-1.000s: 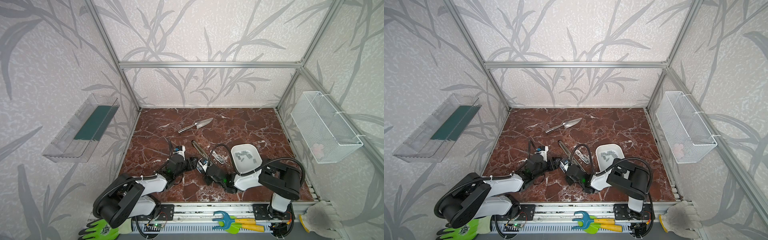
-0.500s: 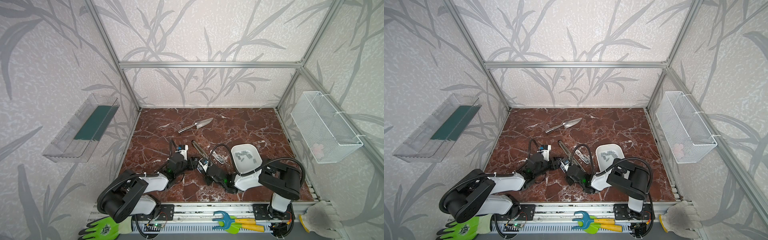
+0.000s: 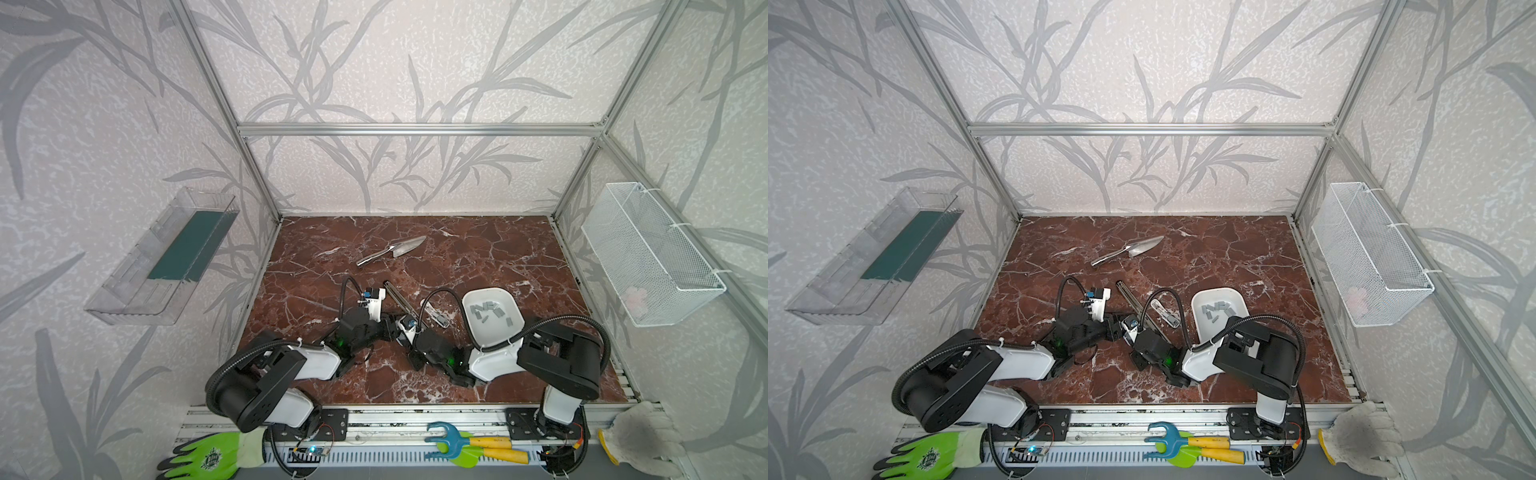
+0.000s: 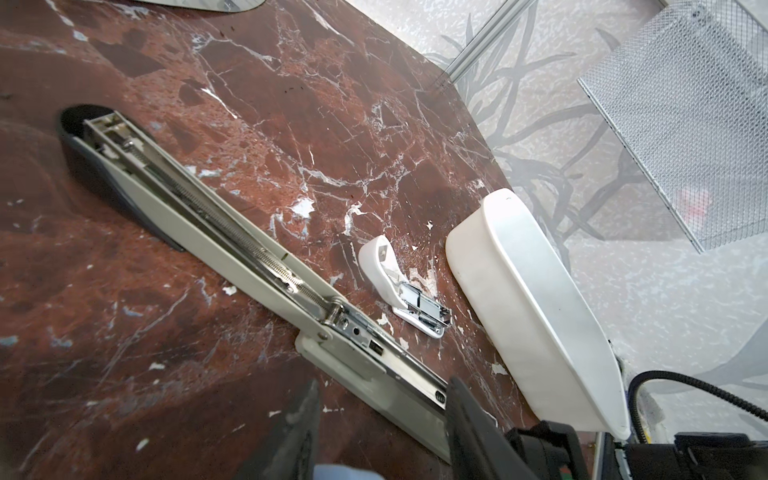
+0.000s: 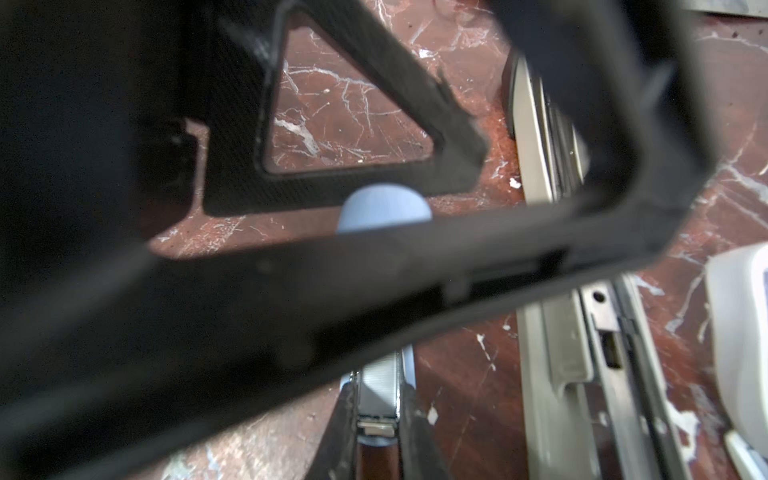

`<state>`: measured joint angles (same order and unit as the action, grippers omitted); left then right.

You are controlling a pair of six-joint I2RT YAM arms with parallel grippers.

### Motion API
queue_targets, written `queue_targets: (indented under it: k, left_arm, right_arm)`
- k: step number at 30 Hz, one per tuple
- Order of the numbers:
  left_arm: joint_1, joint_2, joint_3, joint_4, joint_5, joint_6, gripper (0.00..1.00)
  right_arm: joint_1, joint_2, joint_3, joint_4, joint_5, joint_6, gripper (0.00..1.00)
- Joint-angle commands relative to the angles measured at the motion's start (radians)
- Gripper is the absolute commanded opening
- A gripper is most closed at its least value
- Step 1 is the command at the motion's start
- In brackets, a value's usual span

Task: Load the staples into the stapler

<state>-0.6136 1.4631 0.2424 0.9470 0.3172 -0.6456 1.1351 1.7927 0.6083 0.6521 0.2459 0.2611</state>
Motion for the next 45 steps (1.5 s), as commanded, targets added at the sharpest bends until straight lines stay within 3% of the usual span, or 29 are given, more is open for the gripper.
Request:
queue_targets:
  k: [1,7,20,27,30,34,40,45]
  left_arm:
    - [-0.017,0.052,0.017,0.137,0.05,0.01,0.48]
    - [-0.04,0.128,-0.001,0.288,0.041,-0.008,0.47]
    - [-0.092,0.145,-0.032,0.189,-0.055,0.009,0.47]
    - [-0.097,0.173,-0.049,0.234,-0.053,0.004,0.47]
    - [-0.097,0.16,-0.063,0.257,-0.074,0.025,0.48]
    - [-0.098,0.109,-0.019,0.13,-0.082,0.044,0.5]
    - [-0.096,-0.017,0.008,-0.037,-0.133,0.086,0.5]
    - [-0.092,-0.206,0.008,-0.236,-0.249,0.116,0.51]
  right_arm:
    - [-0.004,0.001,0.011,0.027,0.011,-0.003,0.06]
    - [-0.006,-0.001,0.018,0.012,0.012,-0.013,0.07]
    - [-0.006,-0.006,0.048,-0.051,0.004,0.007,0.09]
    - [-0.005,-0.053,0.046,-0.093,0.004,0.01,0.17]
    - [-0.006,-0.079,0.038,-0.104,0.008,0.005,0.28]
    - [-0.004,-0.127,0.03,-0.126,0.007,0.0,0.41]
    - [-0.003,-0.205,0.0,-0.147,-0.011,0.001,0.53]
    - [-0.002,-0.295,-0.003,-0.193,-0.04,0.0,0.51]
